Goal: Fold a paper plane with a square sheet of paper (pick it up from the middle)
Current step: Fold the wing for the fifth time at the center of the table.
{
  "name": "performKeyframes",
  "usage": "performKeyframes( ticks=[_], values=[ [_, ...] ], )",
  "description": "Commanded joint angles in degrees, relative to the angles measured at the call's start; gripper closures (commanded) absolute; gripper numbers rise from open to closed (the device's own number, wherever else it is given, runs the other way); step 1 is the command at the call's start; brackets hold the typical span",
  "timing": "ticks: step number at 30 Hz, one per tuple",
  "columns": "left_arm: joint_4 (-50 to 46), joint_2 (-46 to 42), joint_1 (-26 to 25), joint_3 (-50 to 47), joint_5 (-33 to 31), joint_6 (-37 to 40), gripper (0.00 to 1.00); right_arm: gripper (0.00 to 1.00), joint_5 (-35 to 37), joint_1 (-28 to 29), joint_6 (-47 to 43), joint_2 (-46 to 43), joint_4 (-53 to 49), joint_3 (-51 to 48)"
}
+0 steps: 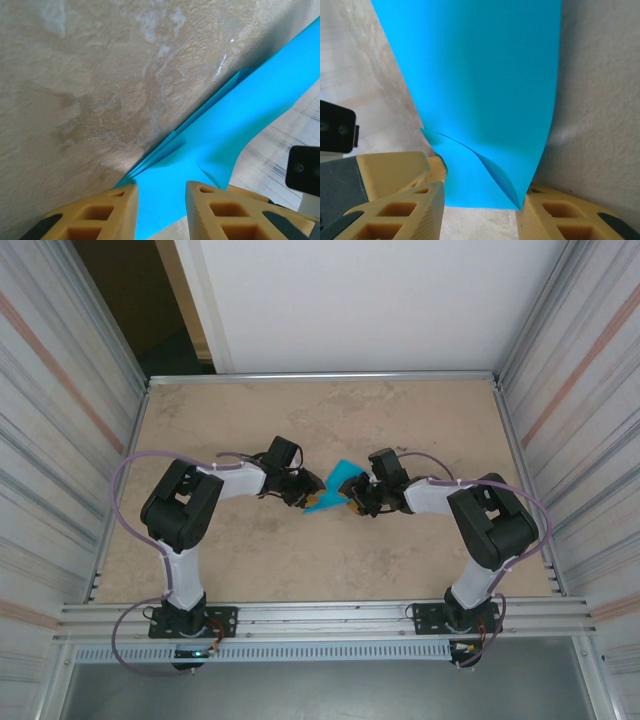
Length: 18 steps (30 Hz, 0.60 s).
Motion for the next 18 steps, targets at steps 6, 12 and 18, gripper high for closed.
performKeyframes(
  ticks=[6,12,18],
  values=[
    [-3.63,0.38,0.26,-1.83,0.04,-0.96,0.68,0.65,1.55,-1.11,-0.25,-1.1,4.26,-2.16],
    [-3.27,0.16,0.25,-1.66,0.2,-0.77,0.68,0.74,1.16,-0.93,0.57,-0.85,5.9,-2.86],
    [-2.13,-0.9,0.26,-1.61,0.54,-0.34,0.63,0.87,1.84,-0.98,0.85,-1.14,5.86,-2.97]
  ],
)
